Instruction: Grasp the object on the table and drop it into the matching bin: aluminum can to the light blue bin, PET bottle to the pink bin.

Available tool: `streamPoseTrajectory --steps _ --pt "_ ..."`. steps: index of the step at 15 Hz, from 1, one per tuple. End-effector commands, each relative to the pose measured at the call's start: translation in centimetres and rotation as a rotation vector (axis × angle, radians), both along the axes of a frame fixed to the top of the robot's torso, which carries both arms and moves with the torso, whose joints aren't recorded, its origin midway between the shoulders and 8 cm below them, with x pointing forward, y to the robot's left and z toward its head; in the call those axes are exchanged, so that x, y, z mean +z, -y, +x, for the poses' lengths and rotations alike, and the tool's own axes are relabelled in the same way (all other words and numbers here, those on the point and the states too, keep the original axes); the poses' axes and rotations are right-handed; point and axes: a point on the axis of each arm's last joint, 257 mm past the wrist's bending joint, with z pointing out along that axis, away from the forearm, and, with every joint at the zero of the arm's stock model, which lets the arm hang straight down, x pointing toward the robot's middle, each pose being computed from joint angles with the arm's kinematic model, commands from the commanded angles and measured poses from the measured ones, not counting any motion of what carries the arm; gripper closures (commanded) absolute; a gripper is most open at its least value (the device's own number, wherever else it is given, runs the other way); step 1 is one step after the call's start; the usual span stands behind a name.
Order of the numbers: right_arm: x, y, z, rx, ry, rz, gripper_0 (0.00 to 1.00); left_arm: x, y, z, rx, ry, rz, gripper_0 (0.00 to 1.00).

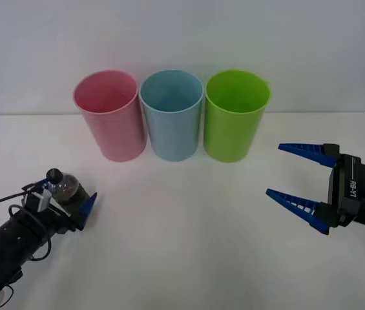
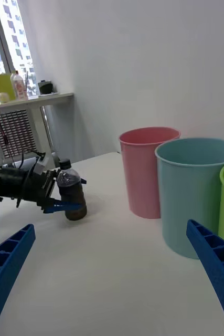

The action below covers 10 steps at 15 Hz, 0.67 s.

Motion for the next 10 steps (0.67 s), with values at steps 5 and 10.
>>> streamPoseTrajectory --steps 5,10 --pt "0.0 0.0 0.0 0.000 0.000 0.000 0.00 0.0 -1.3 0.3 0.019 -0.010 -0.004 0.62" --pt "0.0 0.0 0.0 0.000 0.000 0.000 0.00 0.0 -1.0 0.1 0.012 -0.036 -0.061 1.00"
